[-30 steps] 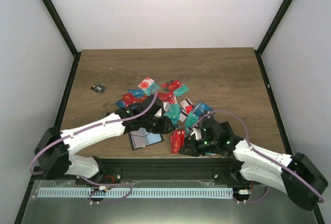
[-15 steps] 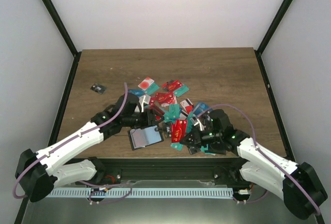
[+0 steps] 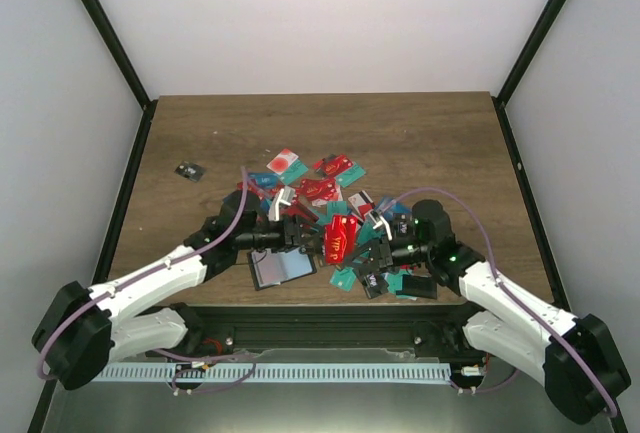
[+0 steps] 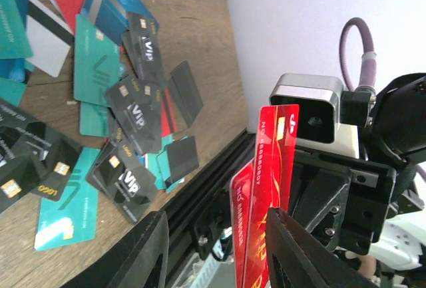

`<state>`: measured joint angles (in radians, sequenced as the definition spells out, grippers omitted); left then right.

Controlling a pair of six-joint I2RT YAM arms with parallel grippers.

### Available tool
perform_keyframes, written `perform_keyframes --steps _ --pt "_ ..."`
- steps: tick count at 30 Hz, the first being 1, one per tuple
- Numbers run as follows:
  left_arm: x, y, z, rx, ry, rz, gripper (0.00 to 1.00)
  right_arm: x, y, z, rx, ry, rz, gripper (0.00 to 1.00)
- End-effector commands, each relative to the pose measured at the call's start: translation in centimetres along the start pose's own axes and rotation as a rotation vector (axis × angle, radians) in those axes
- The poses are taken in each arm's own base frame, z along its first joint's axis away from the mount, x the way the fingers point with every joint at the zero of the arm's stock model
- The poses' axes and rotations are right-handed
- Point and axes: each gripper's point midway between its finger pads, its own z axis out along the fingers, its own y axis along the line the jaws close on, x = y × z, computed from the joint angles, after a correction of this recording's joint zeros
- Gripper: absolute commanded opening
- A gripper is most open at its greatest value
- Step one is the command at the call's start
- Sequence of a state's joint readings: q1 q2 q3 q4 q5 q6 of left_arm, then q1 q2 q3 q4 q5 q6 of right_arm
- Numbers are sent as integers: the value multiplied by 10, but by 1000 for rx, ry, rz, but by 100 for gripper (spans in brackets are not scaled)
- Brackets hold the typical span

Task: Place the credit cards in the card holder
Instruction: Pick up the credit card from the center of the board.

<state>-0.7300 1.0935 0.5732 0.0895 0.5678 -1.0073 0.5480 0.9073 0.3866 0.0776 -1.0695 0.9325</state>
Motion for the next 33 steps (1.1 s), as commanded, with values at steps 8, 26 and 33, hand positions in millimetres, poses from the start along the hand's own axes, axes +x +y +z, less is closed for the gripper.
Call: perform_keyframes --steps 8,26,33 --pt "-9 -18 12 138 8 48 17 -17 29 -3 -76 9 -76 1" --pt "-31 25 54 -67 49 90 4 -51 -69 -43 249 -200 167 58" --pt "-49 93 55 -500 89 134 4 -41 -132 -65 552 -214 289 84"
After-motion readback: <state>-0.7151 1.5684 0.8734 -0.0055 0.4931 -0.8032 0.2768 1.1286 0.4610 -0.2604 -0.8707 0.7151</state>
